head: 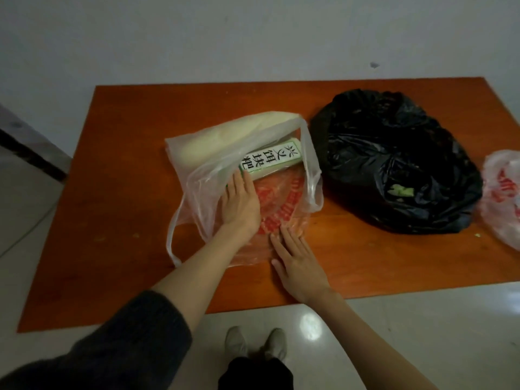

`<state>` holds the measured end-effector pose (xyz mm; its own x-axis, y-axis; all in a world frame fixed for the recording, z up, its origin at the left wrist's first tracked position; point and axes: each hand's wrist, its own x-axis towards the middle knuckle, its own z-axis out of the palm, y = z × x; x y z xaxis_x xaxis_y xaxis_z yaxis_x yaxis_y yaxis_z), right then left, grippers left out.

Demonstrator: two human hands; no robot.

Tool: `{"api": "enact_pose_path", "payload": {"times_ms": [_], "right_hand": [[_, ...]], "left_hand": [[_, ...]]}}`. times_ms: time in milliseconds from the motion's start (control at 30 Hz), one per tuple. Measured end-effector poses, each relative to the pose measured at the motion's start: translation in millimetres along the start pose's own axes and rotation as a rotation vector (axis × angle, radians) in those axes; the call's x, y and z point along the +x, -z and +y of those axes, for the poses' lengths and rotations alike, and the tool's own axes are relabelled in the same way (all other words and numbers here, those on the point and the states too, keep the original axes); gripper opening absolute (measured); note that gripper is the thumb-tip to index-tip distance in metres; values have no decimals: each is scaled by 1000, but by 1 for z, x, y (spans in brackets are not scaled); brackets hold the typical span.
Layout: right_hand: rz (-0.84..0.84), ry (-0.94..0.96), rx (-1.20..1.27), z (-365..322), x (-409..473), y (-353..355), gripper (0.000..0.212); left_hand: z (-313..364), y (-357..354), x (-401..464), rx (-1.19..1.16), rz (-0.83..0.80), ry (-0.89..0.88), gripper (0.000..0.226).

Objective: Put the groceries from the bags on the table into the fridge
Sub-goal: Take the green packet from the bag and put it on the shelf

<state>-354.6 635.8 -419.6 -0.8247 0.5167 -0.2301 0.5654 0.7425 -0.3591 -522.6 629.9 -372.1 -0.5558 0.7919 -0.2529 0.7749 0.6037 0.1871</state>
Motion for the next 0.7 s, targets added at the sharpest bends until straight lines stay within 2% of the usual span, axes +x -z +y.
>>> {"api": "enact_pose_path", "payload": {"times_ms": [67, 133, 333, 533, 600, 700], "right_hand": [[0, 2, 14, 1, 0, 0, 73], [7, 5, 36, 2, 0, 1, 73], [-19, 20, 111, 7, 0, 3, 76], [-4, 63, 170, 15, -1, 2, 68], [14, 74, 203, 16, -1, 4, 56], [17, 72, 269, 16, -1, 7, 52]], "left_hand": [[2, -5, 10, -13, -28, 68, 87], [3, -13, 9, 22, -25, 92, 78], [15, -30, -23, -2, 184, -9, 41], [11, -35, -22, 4, 205, 44, 30], [9, -31, -20, 7, 227, 20, 26], [9, -26, -30, -23, 257, -69, 25]]}}
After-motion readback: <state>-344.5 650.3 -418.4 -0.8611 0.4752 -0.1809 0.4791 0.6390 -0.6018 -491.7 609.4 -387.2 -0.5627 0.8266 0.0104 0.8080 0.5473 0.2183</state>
